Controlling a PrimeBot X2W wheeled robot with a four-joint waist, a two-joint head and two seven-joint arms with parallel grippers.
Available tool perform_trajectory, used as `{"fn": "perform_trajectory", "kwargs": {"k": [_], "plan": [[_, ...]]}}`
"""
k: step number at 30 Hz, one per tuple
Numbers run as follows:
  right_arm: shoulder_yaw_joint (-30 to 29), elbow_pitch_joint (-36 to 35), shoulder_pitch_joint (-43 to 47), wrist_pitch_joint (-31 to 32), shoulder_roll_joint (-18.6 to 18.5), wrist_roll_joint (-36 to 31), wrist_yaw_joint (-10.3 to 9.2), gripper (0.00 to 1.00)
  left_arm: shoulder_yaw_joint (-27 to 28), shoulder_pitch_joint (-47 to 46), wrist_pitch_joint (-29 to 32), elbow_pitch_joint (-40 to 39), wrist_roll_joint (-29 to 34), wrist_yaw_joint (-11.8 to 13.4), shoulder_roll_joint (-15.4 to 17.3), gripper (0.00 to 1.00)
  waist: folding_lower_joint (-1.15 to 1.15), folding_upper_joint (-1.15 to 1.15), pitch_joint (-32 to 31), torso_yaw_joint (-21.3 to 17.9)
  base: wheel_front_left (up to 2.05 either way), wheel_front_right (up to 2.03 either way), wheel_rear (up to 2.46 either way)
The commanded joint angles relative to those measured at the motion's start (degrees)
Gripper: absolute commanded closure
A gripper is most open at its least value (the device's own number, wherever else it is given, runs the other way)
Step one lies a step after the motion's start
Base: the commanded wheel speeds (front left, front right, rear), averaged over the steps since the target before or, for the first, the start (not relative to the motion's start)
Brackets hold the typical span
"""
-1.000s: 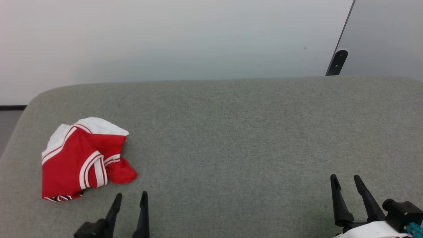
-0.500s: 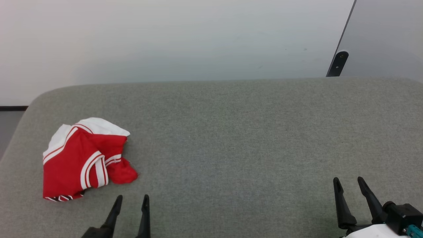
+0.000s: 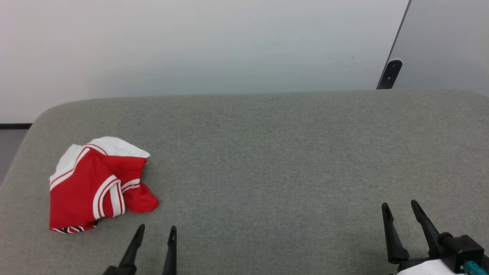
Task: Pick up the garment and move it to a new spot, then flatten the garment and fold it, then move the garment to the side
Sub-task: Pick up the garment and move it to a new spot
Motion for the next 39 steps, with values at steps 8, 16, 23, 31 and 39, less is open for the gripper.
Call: {"fn": "perform_trajectory", "kwargs": {"k": [8,16,23,31,39], "plan": [[-0.1,-0.5,0.9,-0.7,0.6,-0.9,-0.08,0.0,0.7,0.7,-0.6,-0.3,1.9,-1.4,-0.4,0.0,0.0,0.0,0.0,-0.1,0.0,0.0,0.0],[-0.7,-0.1,1.0,-0.7,1.3,-0.7,-0.08,0.0,2.3,0.3,-0.6,0.8,-0.1,-2.3,-0.9,0.0,0.0,0.0,0.2,-0.2,0.0,0.0,0.0],[-1.2,-0.2,1.1,-0.7,1.5,-0.5,-0.08,0.0,3.1,-0.2,-0.6,1.3,-0.2,-2.8,-1.2,0.0,0.0,0.0,0.1,0.2,0.0,0.0,0.0],[-0.3,1.0,-0.9,-0.7,-0.5,1.7,-0.08,0.0,3.6,-0.8,-0.6,2.0,0.3,-2.6,-1.4,0.0,0.0,0.0,-0.2,3.4,0.0,0.0,0.0],[1.6,2.3,-1.8,-0.7,-3.8,4.1,-0.08,0.0,3.6,-0.6,-0.6,3.2,0.2,-2.5,-1.5,0.0,0.0,0.0,-0.8,12.0,0.0,0.0,0.0]]}}
